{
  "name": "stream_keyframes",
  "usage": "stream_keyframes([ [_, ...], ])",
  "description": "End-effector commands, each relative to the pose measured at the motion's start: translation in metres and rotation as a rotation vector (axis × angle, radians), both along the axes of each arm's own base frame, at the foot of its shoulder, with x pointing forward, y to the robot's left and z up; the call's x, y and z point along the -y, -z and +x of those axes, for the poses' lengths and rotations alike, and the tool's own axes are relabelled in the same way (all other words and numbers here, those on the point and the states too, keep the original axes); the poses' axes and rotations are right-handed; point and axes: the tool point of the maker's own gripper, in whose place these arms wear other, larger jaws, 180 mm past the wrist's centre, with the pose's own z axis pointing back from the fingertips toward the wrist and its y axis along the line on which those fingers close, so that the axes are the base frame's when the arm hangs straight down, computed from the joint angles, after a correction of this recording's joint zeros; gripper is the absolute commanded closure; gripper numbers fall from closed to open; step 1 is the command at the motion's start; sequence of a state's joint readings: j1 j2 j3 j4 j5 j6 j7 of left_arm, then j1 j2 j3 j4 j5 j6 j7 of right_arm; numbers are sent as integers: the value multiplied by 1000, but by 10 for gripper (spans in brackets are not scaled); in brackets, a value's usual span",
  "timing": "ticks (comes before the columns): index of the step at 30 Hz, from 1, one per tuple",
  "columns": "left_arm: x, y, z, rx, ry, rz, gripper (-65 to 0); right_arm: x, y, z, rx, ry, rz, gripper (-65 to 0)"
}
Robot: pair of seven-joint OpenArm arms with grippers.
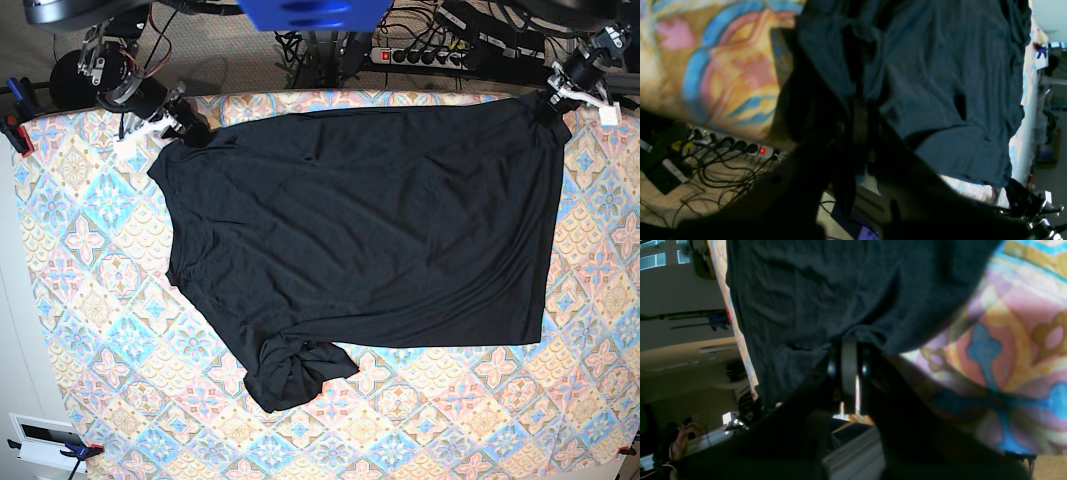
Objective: Layout the t-shirt on the table in an organized manner, then fold the t-shirt properly
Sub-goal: 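Lift both held shoulder corners and pull them apart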
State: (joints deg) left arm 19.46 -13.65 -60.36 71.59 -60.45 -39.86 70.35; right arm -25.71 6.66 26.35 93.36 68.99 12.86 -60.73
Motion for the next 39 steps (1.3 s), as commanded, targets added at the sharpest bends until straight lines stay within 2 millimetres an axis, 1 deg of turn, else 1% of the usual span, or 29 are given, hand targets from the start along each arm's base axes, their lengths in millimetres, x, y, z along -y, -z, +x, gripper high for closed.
stream_keyframes([
  [1,-8,-13,8,40,6,33,0,1,-10,6,36,-3,4,0],
  [4,-6,-24,22,92,12,20,0,1,-10,6,37,-4,3,0],
  [5,-4,-27,26,105,20,8,0,1,-12,8,44,-6,1,0],
  [8,-2,-34,40,145,29,-6,0,1,-32,31,126,-18,-15,0],
  [12,-1,-39,54,177,33,-6,0,-2,-59,49,216,-40,-43,0],
  [14,0,-40,57,184,33,-8,0,-2,-71,61,262,-49,-58,0],
  [19,-1,-46,73,222,26,-13,0,3,-84,82,315,-55,-78,0],
  [21,0,-43,79,231,13,-42,0,5,-81,89,311,-46,-67,0],
  [23,-6,-42,87,232,5,-51,0,13,-74,93,291,-40,-74,0],
  [24,-7,-38,89,223,1,-64,0,14,-70,95,281,-41,-76,0],
  [26,-6,-27,97,200,-43,-133,0,8,-65,102,270,-62,-74,0],
  [29,-12,-19,104,168,-103,-211,0,-3,-63,114,274,-96,-75,0],
  [30,-13,-17,107,169,-127,-231,0,-4,-60,115,266,-101,-78,0],
  [33,-24,-20,117,191,-193,-243,0,-3,-47,112,226,-97,-65,0],
  [36,-33,-20,120,185,-268,-264,0,-2,-35,108,189,-88,-54,0],
  [39,-37,-23,130,188,-308,-292,0,4,-26,105,159,-80,-54,0],
])
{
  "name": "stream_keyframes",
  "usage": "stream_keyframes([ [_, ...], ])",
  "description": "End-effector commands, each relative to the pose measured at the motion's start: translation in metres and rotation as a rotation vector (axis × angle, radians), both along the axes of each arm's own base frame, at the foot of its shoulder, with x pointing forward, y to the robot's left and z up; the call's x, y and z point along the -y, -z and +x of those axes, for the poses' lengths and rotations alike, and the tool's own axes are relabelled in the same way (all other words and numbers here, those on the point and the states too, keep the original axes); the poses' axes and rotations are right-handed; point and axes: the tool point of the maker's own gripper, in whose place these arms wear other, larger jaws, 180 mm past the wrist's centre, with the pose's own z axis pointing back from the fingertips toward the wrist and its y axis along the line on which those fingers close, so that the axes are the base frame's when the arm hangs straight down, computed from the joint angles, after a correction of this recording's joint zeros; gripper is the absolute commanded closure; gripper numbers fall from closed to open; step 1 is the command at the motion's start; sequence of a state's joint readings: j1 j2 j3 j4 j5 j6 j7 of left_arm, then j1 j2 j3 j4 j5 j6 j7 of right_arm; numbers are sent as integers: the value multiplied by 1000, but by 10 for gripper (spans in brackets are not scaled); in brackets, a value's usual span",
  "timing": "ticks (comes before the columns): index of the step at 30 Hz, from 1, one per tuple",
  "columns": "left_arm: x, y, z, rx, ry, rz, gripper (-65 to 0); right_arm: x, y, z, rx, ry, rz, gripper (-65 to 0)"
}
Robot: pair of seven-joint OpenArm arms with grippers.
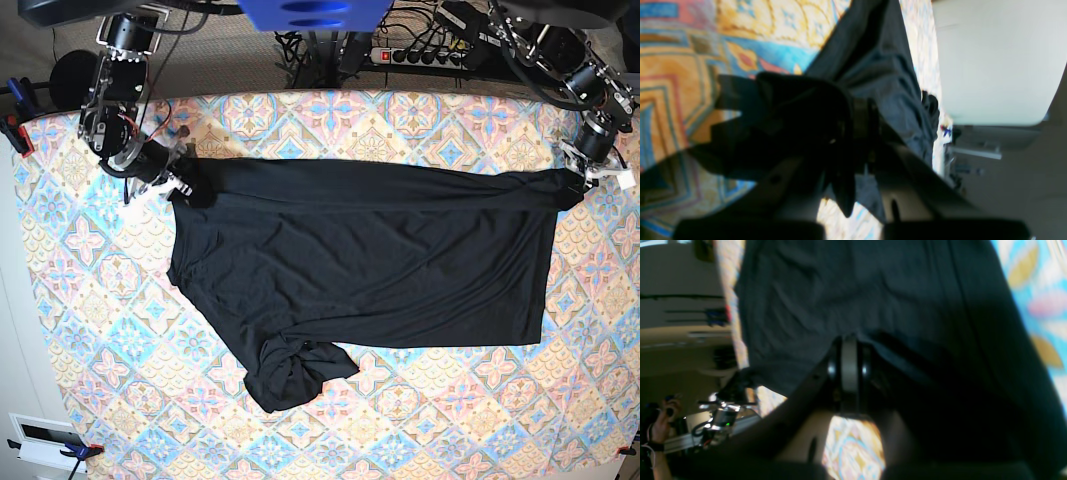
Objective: Layout the t-shirt on the table in an organized manner, then fold the t-shirt properly
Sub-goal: 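Lift both held shoulder corners and pull them apart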
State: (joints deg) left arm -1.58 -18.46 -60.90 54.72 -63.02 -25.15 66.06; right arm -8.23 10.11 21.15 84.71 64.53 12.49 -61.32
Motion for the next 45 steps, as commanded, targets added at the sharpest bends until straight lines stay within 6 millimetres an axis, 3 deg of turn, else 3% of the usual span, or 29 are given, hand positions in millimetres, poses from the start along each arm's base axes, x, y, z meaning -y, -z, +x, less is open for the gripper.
stream_keyframes([
  [1,-3,-7,7,18,-4,2,0,12,-11,9,42,7,-20,0],
  [8,-4,-11,21,12,-42,-56,-2,17,-4,6,20,15,-22,0],
  [13,-3,-10,22,7,-49,-73,-58,21,-4,6,19,12,-33,0],
  [16,-1,-9,20,-1,-36,-76,-169,21,-6,7,25,10,-35,-43],
  [21,14,-9,16,-16,41,-108,-425,20,-8,5,27,4,-38,-208],
  [24,14,-10,16,-11,47,-109,-505,19,-20,10,65,-5,-52,-281],
  [28,12,-18,17,34,30,-131,-514,18,-47,20,152,-14,-85,-332],
  [34,3,-26,10,67,11,-140,-514,54,-86,25,263,84,-150,-345],
  [37,0,-22,0,48,5,-133,-514,70,-85,12,254,154,-125,-345],
  [41,-10,-42,-9,57,25,-15,-514,96,-81,-11,239,286,-63,-345],
  [45,-14,-68,-14,80,56,110,-514,99,-69,-26,206,344,-34,-345],
])
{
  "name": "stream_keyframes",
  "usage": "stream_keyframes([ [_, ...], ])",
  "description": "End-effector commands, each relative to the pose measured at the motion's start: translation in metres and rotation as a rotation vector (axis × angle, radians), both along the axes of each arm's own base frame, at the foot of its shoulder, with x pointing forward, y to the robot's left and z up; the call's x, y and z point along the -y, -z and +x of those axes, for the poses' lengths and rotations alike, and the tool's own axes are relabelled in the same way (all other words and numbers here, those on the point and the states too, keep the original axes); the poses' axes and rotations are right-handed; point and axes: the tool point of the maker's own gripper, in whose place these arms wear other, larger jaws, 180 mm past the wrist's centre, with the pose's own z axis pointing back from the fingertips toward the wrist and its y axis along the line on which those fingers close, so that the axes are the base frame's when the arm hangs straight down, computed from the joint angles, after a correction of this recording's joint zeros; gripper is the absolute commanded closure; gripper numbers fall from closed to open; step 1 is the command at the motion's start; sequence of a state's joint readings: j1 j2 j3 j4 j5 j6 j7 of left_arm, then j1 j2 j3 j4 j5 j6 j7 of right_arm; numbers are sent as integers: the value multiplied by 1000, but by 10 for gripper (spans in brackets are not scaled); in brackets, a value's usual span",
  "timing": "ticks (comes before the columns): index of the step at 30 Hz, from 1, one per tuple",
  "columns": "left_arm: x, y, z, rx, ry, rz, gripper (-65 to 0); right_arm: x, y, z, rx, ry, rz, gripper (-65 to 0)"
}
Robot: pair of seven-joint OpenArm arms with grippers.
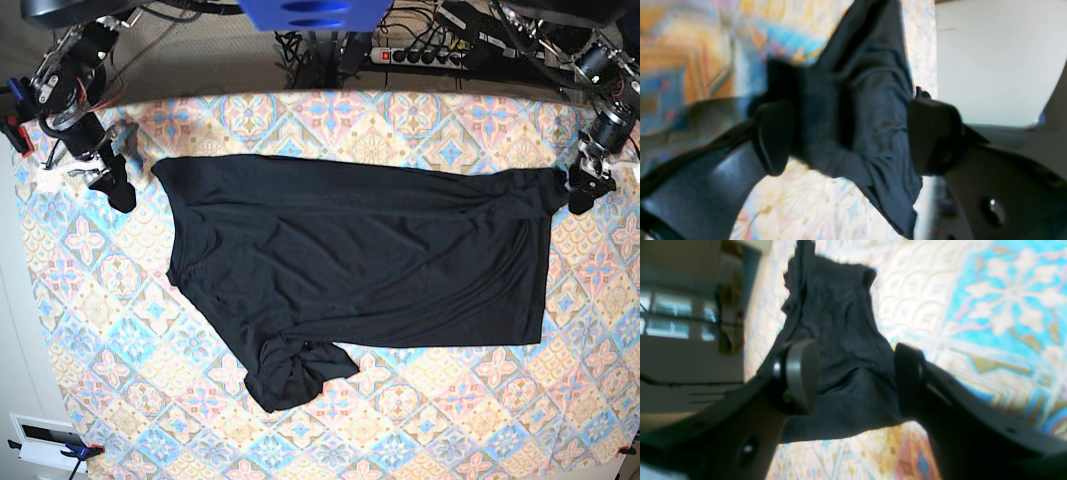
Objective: Layout the t-shirt on the table in an organized manner, then fold the t-shirt properly
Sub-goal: 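Lift both held shoulder corners and pull them apart, then lower the held shoulders with both grippers, stretching the shirt flat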
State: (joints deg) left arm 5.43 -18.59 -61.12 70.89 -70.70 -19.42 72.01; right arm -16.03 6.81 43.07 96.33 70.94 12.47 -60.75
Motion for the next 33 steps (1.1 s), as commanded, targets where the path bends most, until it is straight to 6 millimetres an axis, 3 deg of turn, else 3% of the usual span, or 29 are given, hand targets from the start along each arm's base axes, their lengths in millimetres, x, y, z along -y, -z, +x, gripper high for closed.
stream_keyframes([
  [1,-12,-22,3,48,-5,54,-514,3,-7,2,33,13,8,-345],
  [6,-22,-36,-13,67,-54,109,-514,6,23,-8,-38,52,78,-345],
  [10,-25,-33,-22,49,-63,115,-514,6,48,-16,-98,75,134,-345],
  [18,-24,-29,-28,32,-61,114,-514,7,69,-27,-190,62,82,-345],
  [26,-24,-28,-29,27,-58,113,-514,-41,78,-17,-215,-83,108,-345],
  [33,-24,-28,-30,26,-58,113,-514,-53,80,-16,-221,-119,115,-344],
])
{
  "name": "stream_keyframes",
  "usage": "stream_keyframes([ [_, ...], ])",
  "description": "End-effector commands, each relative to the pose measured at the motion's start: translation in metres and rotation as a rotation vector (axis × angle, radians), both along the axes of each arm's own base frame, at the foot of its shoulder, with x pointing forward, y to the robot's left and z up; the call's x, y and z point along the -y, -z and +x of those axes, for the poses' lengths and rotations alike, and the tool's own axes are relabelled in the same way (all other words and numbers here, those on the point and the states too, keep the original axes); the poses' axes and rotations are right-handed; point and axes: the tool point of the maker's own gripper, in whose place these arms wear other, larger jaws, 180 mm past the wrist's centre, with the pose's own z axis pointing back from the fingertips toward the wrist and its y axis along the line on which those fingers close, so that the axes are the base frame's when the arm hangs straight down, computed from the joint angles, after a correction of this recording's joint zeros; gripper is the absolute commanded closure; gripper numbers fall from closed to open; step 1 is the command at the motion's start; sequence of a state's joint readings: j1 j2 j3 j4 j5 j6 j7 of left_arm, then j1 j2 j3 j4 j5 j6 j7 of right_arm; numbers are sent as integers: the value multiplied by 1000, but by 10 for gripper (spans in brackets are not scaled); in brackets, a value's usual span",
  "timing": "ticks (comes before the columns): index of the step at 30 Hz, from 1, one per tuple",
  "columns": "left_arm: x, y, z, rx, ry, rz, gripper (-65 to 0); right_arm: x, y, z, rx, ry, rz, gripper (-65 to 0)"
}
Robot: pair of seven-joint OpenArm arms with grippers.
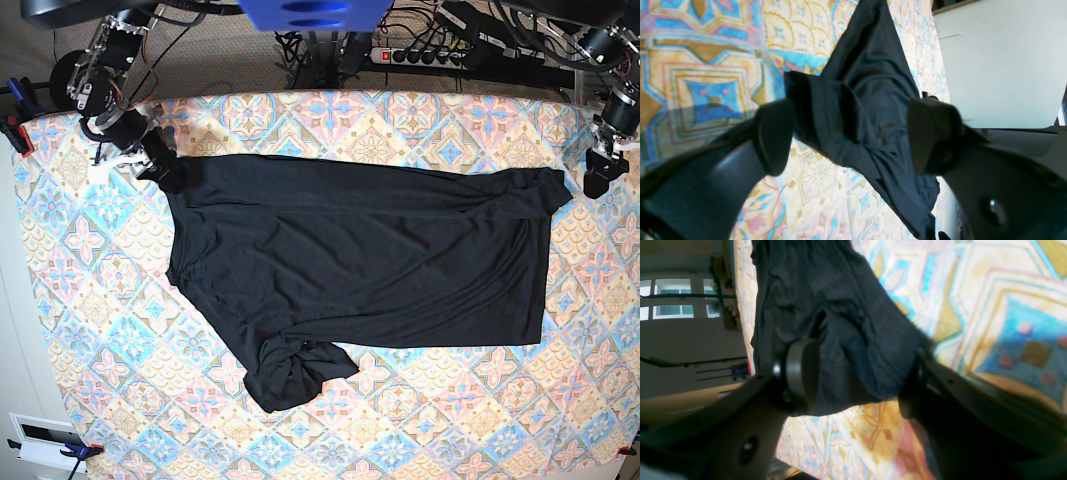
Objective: Layout the t-shirt on the table in an organized manner, then fold the t-shirt properly
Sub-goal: 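Lower the held shoulders with both grippers, stretching the shirt flat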
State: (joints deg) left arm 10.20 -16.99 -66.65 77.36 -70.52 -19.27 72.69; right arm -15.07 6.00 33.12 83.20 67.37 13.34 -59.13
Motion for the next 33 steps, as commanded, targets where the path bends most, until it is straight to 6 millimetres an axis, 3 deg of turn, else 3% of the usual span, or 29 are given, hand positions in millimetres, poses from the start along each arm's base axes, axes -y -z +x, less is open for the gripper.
stream_keyframes([
  [1,-8,-15,3,37,2,36,-514,-1,2,-4,-22,-26,-15,-342],
  [4,-7,-12,-1,18,7,35,-514,-2,2,-4,-21,-30,-15,-269],
  [7,-6,-11,-2,15,8,35,-514,-6,3,-3,-22,-42,-12,-83],
  [9,-6,-10,-4,9,8,35,-514,-6,3,-3,-22,-42,-12,-10],
  [14,-8,-4,-11,-19,8,36,-514,-7,3,-3,-22,-44,-11,-5],
  [18,-5,14,-18,-44,12,6,-514,-7,3,-3,-22,-44,-11,-5],
  [21,7,24,-5,-33,59,-15,-514,-7,3,-3,-22,-44,-11,-5],
  [27,11,24,18,-27,79,8,-514,-7,3,-3,-23,-45,-11,-5],
  [33,10,25,18,-31,74,11,-514,-7,3,-3,-23,-45,-11,-5],
])
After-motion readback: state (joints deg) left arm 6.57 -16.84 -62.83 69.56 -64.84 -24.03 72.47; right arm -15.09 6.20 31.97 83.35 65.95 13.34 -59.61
